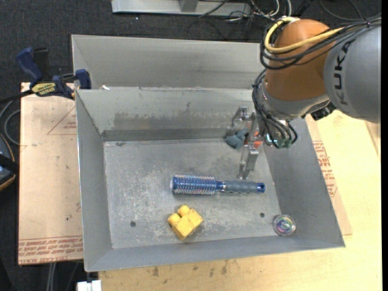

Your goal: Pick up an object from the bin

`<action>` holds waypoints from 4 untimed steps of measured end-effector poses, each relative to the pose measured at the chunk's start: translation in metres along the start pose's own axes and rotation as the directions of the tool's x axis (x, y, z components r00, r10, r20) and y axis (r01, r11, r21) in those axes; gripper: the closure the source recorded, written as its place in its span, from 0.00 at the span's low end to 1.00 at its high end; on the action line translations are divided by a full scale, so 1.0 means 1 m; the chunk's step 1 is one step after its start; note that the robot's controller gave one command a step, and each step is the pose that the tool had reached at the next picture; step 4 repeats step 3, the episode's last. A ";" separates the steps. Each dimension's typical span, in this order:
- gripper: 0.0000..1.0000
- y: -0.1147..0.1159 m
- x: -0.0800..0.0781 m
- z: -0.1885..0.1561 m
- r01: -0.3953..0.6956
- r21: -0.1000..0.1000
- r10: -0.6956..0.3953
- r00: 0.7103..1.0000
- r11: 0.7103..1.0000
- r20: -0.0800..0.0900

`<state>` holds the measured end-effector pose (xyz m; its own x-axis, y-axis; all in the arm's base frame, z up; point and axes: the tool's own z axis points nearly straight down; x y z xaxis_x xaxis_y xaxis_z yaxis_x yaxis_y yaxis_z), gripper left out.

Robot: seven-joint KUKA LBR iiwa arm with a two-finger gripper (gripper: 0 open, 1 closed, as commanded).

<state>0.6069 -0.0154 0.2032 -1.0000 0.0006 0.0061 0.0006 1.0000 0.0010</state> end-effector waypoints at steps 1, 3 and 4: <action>0.00 -0.018 0.019 0.126 0.260 0.002 -0.260 0.965 0.966 0.014; 1.00 -0.024 0.032 -0.037 0.291 0.006 -0.291 0.957 0.957 0.014; 1.00 -0.024 0.032 -0.037 0.291 0.006 -0.291 0.957 0.957 0.014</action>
Offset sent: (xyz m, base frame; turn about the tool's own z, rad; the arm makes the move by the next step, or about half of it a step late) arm -0.0218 -0.0192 -0.1258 -0.2672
